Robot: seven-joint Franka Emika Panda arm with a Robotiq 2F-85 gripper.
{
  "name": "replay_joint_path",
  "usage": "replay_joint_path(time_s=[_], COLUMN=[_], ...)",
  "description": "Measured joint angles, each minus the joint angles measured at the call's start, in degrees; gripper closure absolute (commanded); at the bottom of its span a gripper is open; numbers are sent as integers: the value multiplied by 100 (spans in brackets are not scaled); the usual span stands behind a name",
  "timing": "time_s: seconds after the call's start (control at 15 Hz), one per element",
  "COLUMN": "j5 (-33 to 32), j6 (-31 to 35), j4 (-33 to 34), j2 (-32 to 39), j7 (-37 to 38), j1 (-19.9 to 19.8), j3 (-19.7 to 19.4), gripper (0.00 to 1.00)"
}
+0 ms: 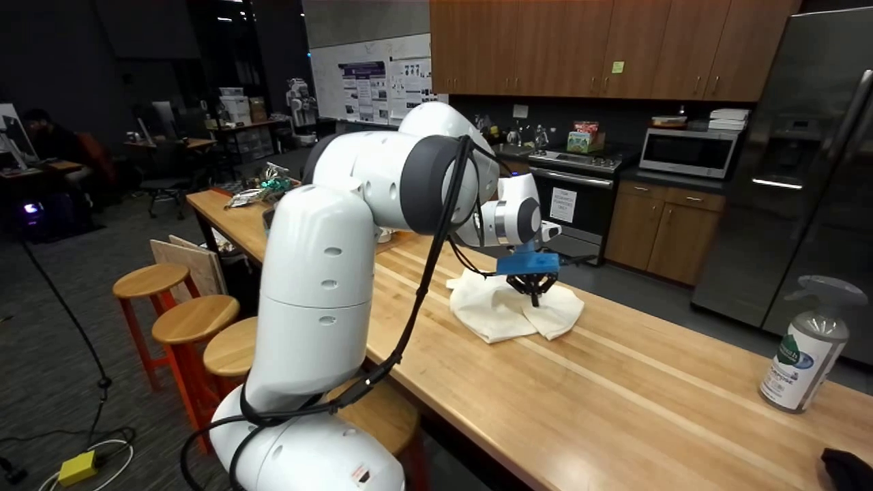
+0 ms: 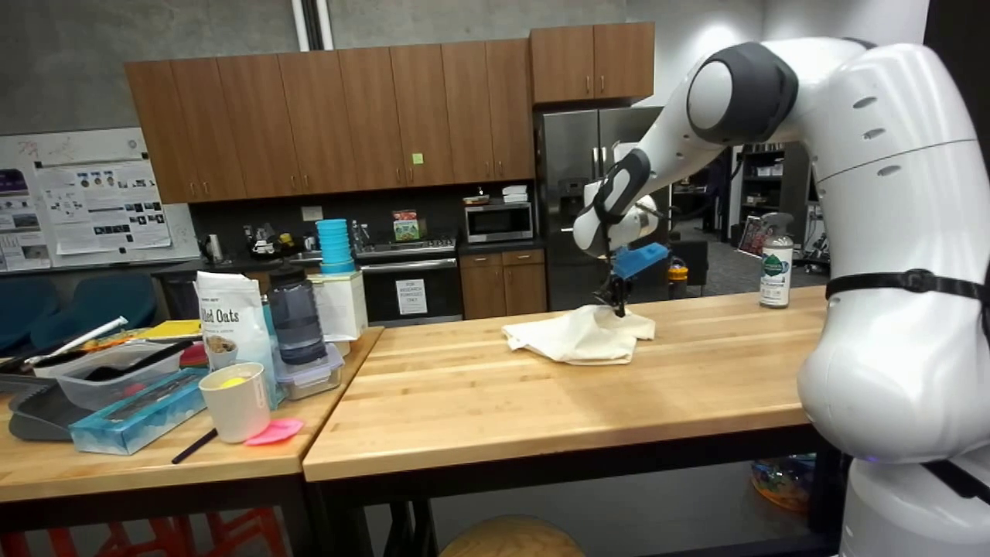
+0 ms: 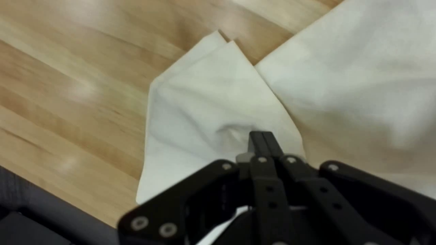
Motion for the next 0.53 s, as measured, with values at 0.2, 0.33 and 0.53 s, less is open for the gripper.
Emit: replay_joint_path(time_s=[0.2,0.33,0.53], j5=[0,0,0], j6=[-1,6,13], j4=[414,553,577], j2=[382,514,528], j7=[-14,-61,-243], j1=[413,665,920], j3=[348,553,800], gripper=[100,100,100])
